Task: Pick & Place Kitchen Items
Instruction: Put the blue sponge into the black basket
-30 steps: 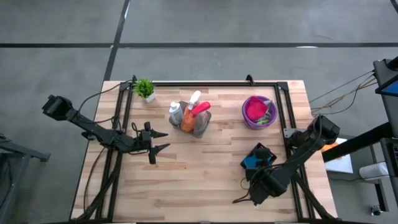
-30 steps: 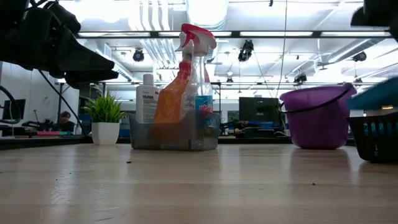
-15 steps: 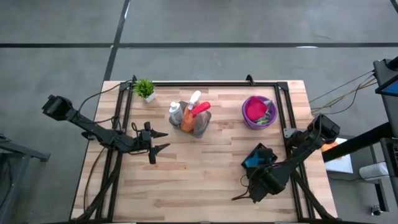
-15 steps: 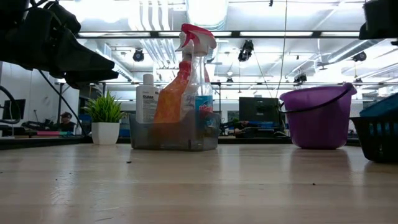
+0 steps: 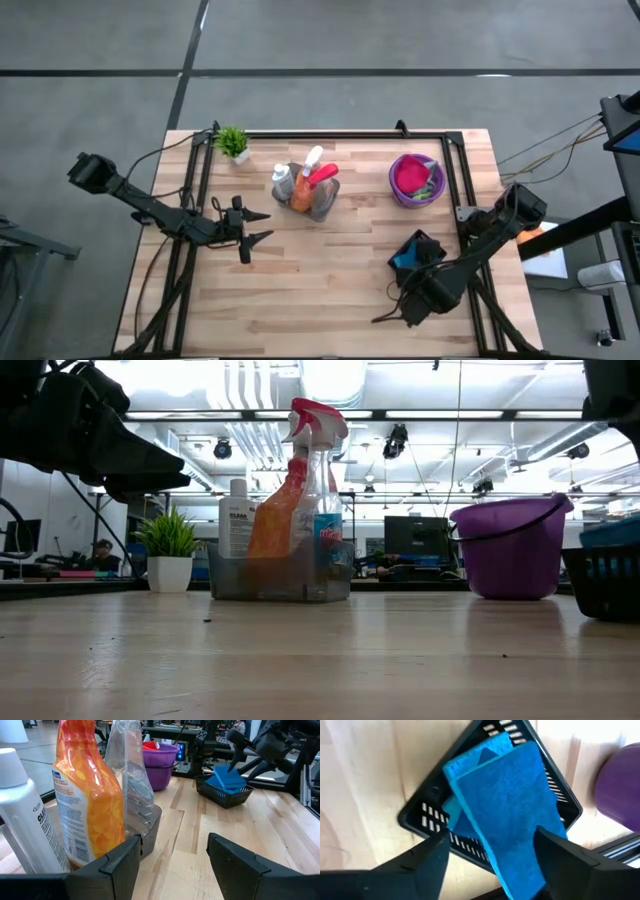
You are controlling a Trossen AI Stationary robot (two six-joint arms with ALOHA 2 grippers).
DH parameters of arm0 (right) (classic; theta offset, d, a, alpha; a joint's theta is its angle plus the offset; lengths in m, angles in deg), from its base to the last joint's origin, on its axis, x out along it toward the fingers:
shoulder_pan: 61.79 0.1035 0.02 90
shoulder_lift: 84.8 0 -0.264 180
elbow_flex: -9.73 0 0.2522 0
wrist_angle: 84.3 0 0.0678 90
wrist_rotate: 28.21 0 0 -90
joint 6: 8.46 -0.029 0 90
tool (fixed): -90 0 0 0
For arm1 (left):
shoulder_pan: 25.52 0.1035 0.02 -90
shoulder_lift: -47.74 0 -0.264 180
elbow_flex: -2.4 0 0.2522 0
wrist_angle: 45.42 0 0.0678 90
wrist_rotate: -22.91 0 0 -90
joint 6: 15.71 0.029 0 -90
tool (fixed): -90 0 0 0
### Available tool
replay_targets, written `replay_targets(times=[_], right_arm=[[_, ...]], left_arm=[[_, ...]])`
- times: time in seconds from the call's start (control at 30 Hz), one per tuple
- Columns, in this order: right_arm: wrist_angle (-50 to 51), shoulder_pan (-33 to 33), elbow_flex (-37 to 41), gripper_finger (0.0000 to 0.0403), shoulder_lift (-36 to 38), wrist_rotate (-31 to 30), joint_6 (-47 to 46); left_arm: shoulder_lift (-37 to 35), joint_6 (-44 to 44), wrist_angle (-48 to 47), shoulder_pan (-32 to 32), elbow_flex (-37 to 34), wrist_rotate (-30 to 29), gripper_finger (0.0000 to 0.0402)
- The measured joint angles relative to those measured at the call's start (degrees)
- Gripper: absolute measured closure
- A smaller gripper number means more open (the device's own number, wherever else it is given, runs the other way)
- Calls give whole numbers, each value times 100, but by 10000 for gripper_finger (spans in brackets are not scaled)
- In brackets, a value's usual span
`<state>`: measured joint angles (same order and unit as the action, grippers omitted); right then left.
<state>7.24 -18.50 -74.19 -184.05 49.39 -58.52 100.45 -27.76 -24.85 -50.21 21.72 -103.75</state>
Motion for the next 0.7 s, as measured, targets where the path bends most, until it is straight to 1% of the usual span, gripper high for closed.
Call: replay_targets(times=[0.1, 0.17, 0.63, 0.7], right_arm=[[57, 0, -142, 105, 6, 0, 2], [135, 0, -246, 98, 6, 0, -17], [354, 0, -823, 96, 8, -195, 9], [364, 2, -966, 96, 13, -363, 12]], left_arm=[[-2, 1, 1, 2, 0, 0, 171], [-2, 2, 1, 0, 0, 0, 171], [0, 21, 1, 0, 0, 1, 171], [-1, 20, 6, 1, 0, 2, 171]])
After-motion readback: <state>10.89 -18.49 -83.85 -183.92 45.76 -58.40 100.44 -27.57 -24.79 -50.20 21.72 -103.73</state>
